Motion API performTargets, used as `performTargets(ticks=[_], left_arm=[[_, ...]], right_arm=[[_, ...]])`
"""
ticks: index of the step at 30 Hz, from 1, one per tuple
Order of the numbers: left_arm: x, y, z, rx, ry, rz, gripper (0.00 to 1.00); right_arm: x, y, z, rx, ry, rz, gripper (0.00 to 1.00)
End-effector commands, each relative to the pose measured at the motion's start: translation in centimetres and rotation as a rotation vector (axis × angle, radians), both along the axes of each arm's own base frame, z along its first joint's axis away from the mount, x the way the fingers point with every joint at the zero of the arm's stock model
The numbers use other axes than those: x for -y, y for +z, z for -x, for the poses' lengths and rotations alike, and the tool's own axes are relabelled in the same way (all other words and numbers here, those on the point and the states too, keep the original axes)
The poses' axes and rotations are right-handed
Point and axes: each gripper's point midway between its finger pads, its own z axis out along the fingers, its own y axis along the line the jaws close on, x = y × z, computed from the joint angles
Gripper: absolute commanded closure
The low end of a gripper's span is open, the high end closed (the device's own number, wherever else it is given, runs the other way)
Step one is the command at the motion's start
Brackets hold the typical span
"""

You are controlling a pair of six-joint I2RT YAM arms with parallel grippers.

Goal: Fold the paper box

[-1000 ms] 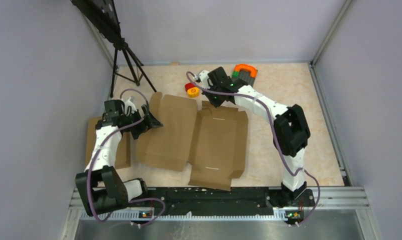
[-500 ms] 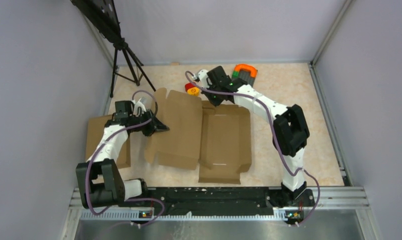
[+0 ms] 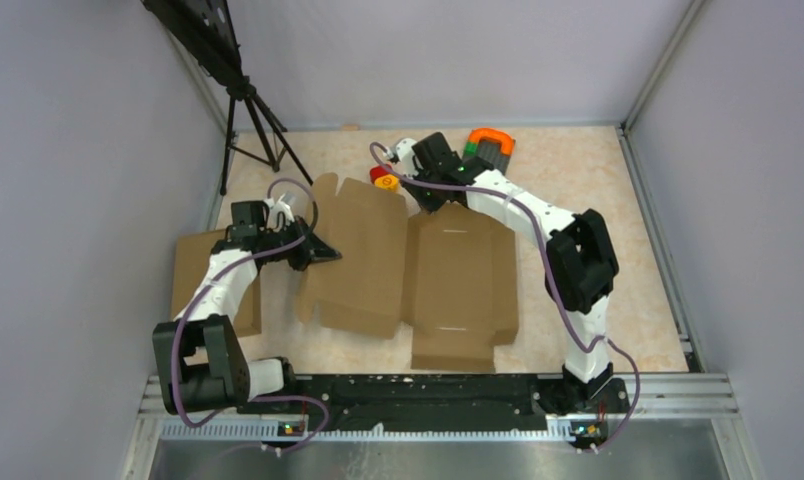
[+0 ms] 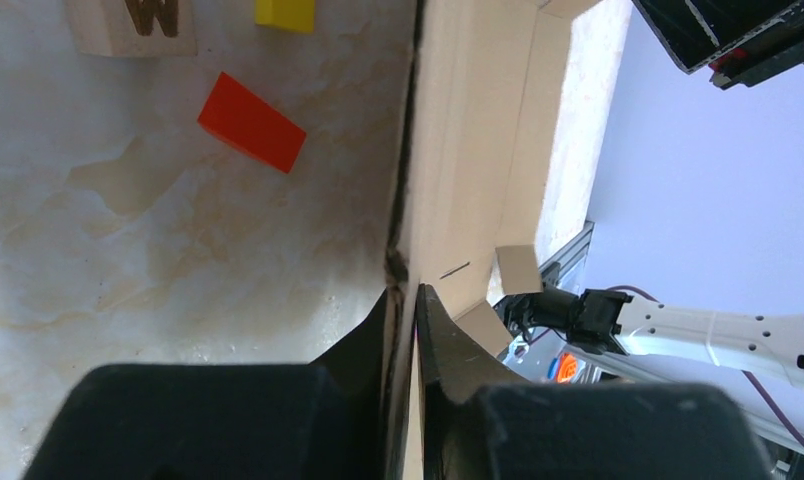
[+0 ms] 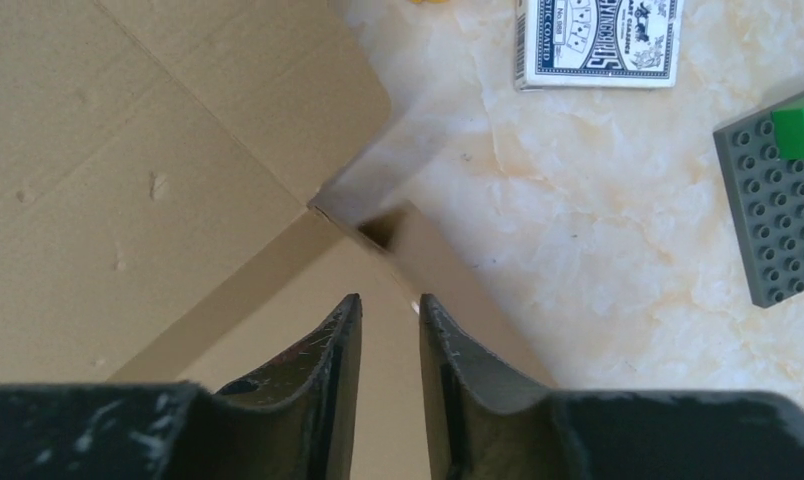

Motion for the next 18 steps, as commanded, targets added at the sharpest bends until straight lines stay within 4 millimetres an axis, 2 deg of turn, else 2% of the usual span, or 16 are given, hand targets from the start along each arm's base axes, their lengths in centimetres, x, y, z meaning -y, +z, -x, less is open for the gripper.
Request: performTargets(ticks=[1,4,7,11,14,16,18], left_arm=[[-0.1,1.0,-0.3,0.047,-0.009,-0.027,0.95],[-0.1,1.1,-0.3,0.046,-0.010,-0.030,0.94],[-0.1,1.1,-0.2,0.043,-0.012,-0.026,0.94],[-0.1,1.3,-0.2,0.046,-0.014,-0.031,0.94],[-0.1,1.4,-0.3,0.048,-0.014,-0.030,0.94],[-0.1,1.5,-0.2,0.048,-0.015,-0.026,0.94],[0.0,1.7,-0.3,0.054,-0.016,-0.023,0.94]], right_arm=[[-0.9,2.1,-1.0,0.068,-0.029,-0.003,0.69],[-0.4,2.3,-1.1,0.075,-0.043,0.005,0.61],[0.0,2.9,-1.3,0.074,-0.060,-0.015,0.44],[1.6,5.3,-1.4,0.092,-0.141,-0.049,0.30],[4.4,8.0,-0.8,0.085,-0.252,-0.129,0.29],[7.2,8.7,-0.3,0.063,-0.364,-0.203,0.28],[10.6,8.6,0.4,0.047,-0.503,-0.281,0.28]])
